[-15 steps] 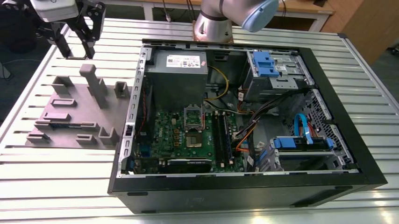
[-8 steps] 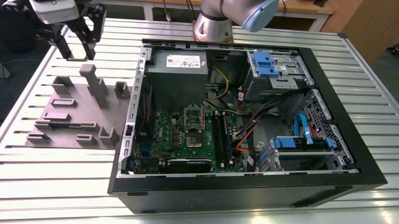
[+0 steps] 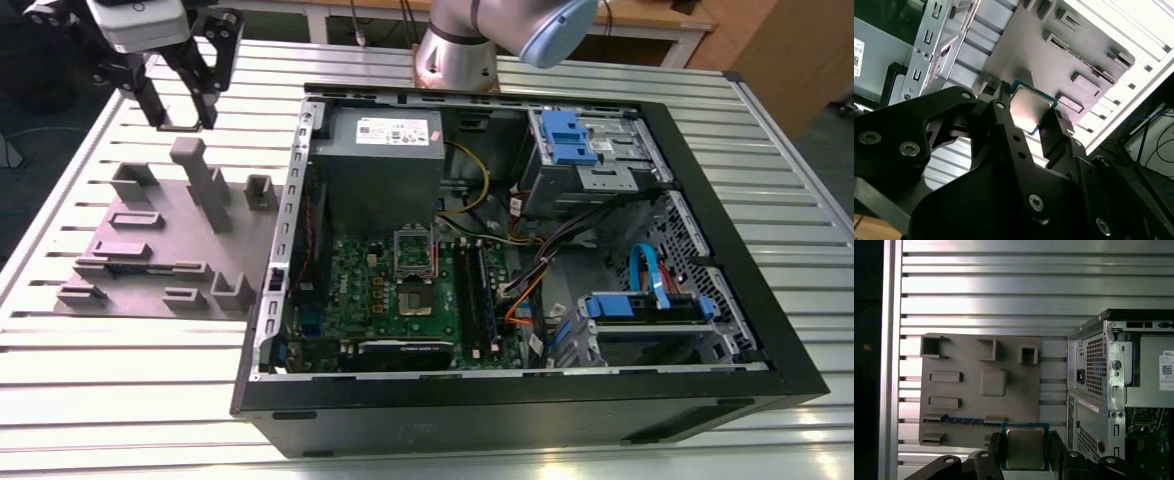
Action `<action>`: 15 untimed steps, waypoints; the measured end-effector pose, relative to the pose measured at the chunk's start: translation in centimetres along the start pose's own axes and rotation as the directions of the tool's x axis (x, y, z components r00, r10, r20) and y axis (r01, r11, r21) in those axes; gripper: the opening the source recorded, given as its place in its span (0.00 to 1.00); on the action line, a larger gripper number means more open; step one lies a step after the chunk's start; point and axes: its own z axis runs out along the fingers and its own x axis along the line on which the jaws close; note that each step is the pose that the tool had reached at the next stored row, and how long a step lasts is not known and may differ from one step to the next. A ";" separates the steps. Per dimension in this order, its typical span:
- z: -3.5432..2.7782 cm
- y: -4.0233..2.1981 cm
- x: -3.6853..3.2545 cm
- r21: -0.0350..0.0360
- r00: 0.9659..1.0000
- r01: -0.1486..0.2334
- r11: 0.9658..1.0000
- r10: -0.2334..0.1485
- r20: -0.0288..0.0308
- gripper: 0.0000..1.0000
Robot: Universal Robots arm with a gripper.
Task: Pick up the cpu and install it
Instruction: 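Pick up the cpu and move it towards the insertion slot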
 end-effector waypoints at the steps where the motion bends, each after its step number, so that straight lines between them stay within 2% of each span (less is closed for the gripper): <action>1: 0.00 0.00 -0.14 0.000 1.000 0.000 1.000 0.000 0.000 0.47; 15: -0.04 0.01 -2.05 0.000 1.000 0.000 1.000 0.000 0.000 0.47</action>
